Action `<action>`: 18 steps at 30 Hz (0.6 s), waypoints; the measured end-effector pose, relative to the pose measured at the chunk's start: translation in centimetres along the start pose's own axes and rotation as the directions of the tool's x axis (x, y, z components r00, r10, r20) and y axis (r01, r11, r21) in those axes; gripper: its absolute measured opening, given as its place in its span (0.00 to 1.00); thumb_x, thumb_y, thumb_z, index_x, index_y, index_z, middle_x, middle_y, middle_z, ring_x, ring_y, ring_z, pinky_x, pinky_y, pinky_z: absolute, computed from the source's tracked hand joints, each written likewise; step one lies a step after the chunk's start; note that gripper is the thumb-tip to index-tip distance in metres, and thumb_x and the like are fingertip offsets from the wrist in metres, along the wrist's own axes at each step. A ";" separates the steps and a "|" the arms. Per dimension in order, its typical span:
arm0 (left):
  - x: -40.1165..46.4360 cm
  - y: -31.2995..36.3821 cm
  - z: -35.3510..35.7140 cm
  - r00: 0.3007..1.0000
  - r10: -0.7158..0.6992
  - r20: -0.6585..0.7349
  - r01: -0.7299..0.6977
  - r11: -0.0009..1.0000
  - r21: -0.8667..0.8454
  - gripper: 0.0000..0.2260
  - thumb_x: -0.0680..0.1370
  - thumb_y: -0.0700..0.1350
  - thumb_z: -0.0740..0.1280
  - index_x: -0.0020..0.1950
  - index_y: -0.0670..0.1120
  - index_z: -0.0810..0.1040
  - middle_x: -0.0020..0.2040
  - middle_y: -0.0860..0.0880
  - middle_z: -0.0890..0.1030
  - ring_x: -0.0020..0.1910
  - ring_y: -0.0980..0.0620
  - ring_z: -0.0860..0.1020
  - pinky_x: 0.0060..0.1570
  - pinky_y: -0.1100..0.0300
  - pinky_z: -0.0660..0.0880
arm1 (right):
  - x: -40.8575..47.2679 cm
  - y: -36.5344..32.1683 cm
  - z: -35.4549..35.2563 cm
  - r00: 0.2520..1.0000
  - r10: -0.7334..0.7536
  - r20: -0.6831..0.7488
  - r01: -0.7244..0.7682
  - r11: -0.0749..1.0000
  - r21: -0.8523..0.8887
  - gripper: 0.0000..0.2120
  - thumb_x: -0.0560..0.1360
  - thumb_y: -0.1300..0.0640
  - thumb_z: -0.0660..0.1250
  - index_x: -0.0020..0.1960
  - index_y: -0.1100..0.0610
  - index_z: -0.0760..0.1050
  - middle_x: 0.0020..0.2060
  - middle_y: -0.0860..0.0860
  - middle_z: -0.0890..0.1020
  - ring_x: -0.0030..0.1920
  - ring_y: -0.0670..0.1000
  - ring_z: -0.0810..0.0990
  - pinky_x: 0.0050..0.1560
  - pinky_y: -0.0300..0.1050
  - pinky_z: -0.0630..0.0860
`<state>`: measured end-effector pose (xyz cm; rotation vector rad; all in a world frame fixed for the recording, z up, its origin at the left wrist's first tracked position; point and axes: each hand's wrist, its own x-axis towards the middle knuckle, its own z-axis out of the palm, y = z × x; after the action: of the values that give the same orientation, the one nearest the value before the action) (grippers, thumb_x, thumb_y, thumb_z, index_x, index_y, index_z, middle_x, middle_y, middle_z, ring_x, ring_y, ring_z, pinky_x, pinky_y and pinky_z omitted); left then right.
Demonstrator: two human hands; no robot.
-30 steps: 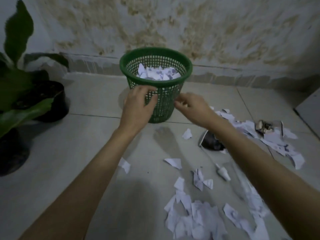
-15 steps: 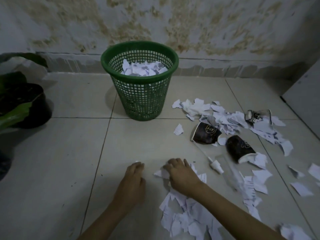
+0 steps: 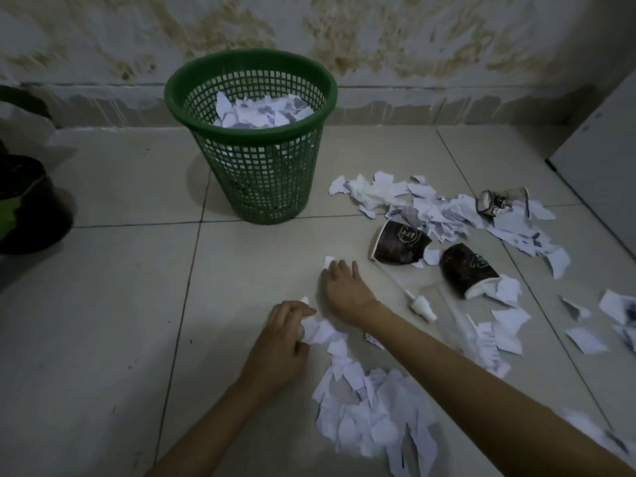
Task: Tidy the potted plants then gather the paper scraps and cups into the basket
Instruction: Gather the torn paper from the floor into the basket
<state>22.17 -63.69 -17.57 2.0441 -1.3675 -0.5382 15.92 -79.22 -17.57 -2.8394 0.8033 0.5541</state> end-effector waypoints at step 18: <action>-4.6 -0.3 3.5 0.892 0.192 0.410 -0.372 0.827 0.422 0.53 0.65 0.75 0.56 0.74 0.40 0.41 0.75 0.45 0.40 0.75 0.46 0.37 0.71 0.56 0.32 | -25.1 6.4 10.2 0.987 0.146 0.071 -0.159 0.958 0.239 0.56 0.60 0.19 0.45 0.67 0.51 0.18 0.66 0.47 0.19 0.68 0.49 0.19 0.65 0.44 0.22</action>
<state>18.43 -60.24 -20.34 2.1241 -2.1793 -0.4662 -10.45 -70.29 -17.50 -2.5442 1.0111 0.5077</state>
